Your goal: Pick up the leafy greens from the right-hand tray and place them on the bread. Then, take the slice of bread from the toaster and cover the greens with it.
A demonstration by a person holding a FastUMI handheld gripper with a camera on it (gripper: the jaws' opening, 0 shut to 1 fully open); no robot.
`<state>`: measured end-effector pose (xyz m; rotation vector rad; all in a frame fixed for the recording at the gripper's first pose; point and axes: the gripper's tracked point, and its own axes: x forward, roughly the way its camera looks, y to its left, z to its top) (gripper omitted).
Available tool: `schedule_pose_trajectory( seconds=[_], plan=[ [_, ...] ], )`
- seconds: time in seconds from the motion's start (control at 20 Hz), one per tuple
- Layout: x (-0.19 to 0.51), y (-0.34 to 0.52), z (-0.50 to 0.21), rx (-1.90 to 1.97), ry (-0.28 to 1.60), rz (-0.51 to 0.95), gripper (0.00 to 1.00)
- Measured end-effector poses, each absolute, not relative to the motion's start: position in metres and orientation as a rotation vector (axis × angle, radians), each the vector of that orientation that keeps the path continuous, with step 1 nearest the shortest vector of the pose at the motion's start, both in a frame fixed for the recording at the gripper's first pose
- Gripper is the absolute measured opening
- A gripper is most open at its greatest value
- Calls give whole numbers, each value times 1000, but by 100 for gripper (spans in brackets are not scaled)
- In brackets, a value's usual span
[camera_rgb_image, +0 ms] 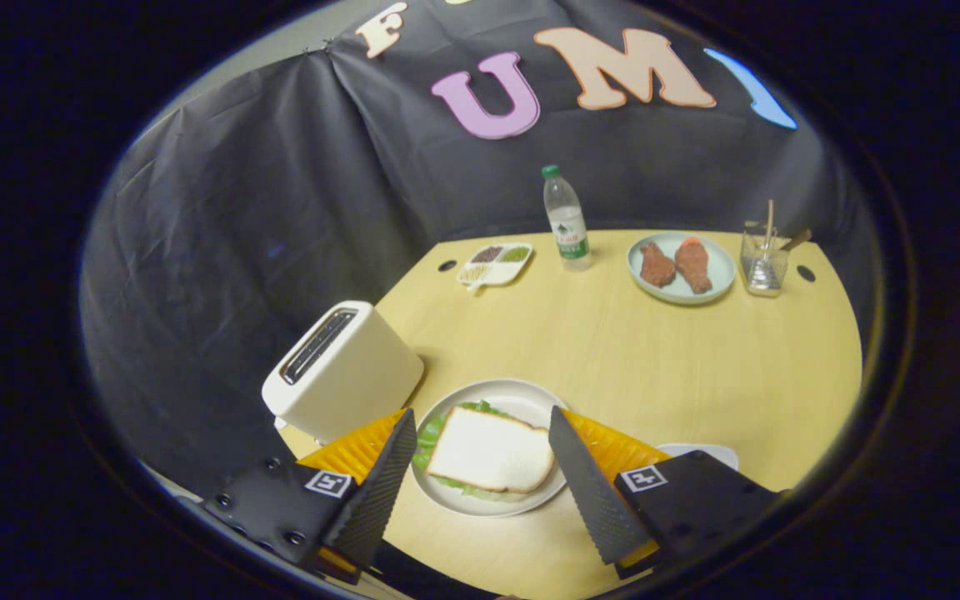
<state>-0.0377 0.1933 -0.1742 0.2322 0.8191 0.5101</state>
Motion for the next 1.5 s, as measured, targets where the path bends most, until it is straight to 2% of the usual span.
schedule_pose_trajectory(
  seconds=[1.05, 1.5],
  plan=[
    [-32, 62, -22, 67, 210, 116, 100],
    [-37, 23, 2, 97, 117, 4, 100]
  ],
)
